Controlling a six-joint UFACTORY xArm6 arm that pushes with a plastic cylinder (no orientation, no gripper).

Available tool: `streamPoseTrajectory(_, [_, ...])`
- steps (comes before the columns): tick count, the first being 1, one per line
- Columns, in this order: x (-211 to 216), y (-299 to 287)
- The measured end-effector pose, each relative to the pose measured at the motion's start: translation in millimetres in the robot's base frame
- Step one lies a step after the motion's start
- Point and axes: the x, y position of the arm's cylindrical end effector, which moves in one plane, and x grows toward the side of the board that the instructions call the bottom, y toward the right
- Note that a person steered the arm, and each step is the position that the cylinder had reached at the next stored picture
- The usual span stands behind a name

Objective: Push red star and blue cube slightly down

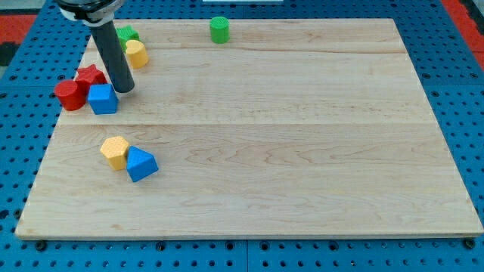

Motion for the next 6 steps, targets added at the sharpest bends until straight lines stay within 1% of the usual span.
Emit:
streamPoseTrajectory(1, [-44, 4])
streamPoseTrajectory(2, [-53, -33])
streamPoseTrajectory(3, [-53, -68])
streamPoseTrajectory(4, [-48, -91])
streamPoseTrajectory(5, [-24, -57])
streamPoseTrajectory(6, [-32, -28])
